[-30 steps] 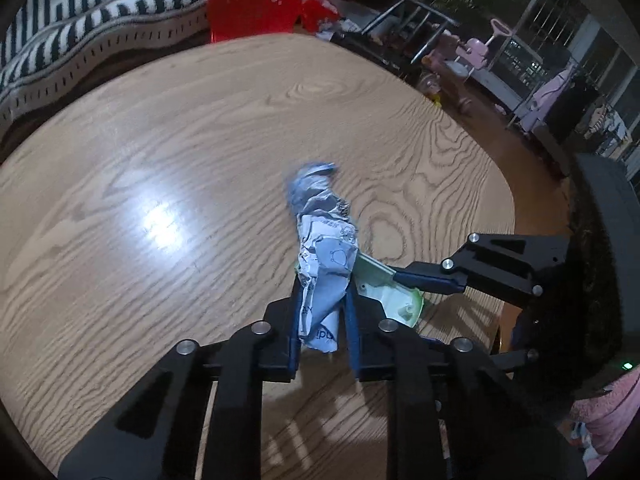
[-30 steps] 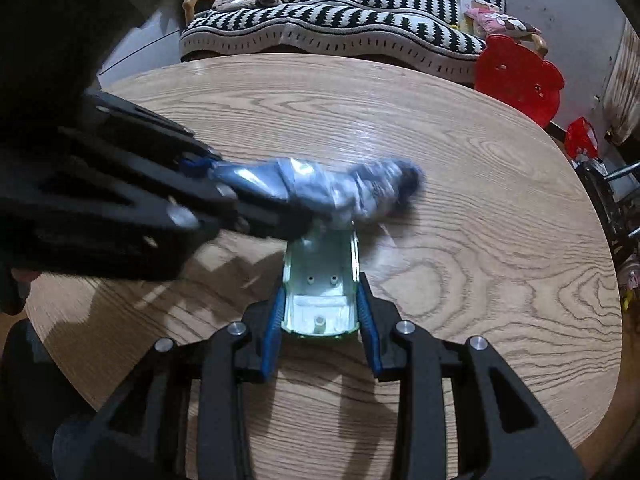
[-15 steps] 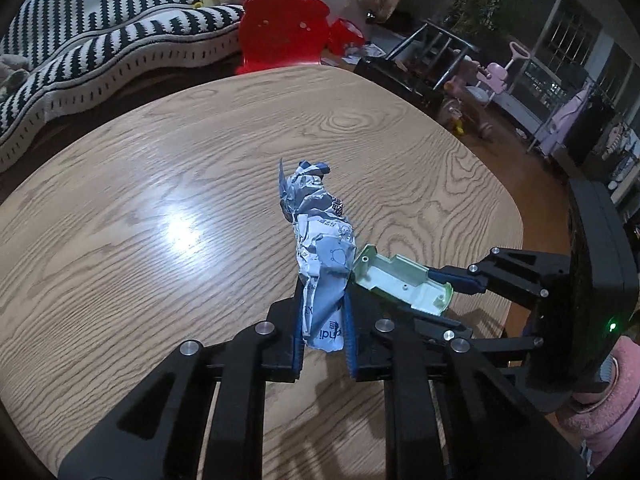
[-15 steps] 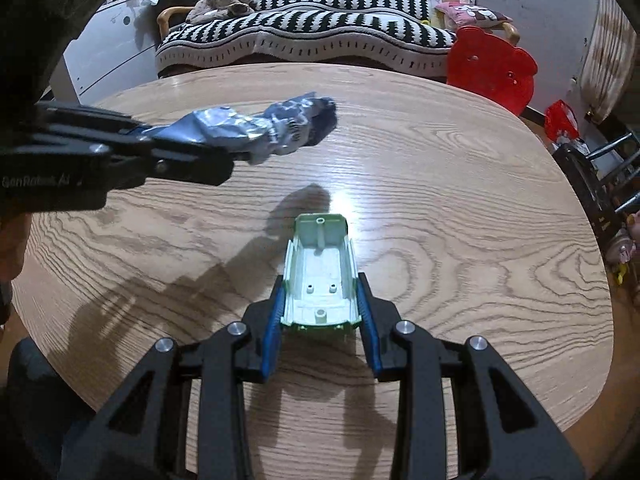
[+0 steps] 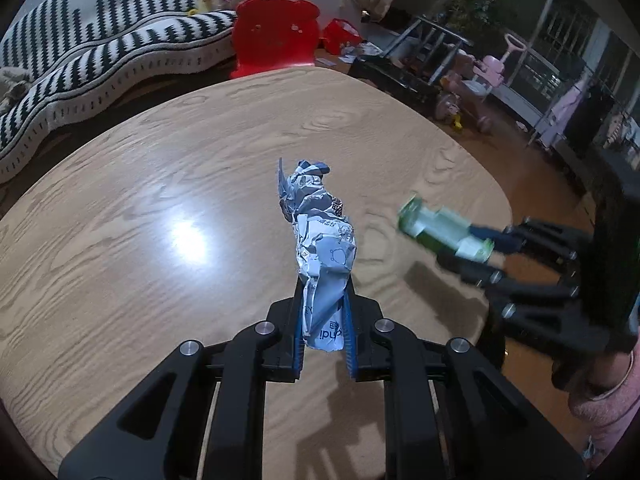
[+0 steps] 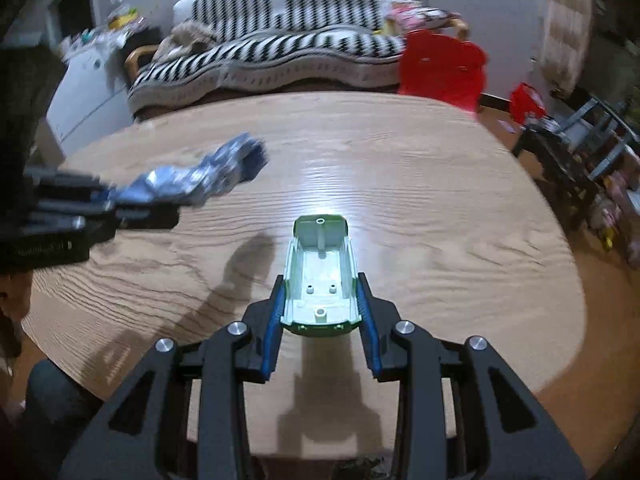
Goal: Collect trash
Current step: 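Carry the foil and green tray over the bin and open both grippers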
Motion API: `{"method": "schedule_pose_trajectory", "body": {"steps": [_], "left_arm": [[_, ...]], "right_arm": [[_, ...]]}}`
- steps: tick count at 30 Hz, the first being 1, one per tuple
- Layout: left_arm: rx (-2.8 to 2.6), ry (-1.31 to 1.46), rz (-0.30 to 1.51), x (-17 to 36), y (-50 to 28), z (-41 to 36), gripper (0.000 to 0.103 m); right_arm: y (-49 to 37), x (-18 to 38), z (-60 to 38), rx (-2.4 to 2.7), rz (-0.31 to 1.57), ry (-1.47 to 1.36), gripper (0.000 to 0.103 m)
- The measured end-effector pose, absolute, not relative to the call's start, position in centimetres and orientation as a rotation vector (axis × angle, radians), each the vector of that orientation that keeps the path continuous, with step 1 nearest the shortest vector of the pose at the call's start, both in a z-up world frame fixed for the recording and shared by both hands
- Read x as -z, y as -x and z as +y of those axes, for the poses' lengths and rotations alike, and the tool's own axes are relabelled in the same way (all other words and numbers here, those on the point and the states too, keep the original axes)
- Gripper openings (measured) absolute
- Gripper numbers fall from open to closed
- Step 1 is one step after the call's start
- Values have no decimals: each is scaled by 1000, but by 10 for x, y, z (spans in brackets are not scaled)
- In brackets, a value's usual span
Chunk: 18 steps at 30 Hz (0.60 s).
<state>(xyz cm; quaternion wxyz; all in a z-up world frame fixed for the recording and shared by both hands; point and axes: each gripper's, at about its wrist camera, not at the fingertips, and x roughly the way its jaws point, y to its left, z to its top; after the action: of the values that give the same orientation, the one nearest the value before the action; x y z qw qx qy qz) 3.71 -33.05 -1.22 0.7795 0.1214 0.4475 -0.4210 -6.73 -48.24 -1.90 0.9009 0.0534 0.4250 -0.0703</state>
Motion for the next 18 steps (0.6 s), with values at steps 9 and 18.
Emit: {"method": "schedule_pose_trajectory", "body": {"steps": [9, 18], "left_arm": [[1106, -357, 983, 17, 81, -406, 15], [1202, -494, 1136, 92, 180, -471, 15]], "right_arm": [[195, -10, -546, 332, 803, -250, 34], [322, 49, -595, 484, 831, -491, 34]]}}
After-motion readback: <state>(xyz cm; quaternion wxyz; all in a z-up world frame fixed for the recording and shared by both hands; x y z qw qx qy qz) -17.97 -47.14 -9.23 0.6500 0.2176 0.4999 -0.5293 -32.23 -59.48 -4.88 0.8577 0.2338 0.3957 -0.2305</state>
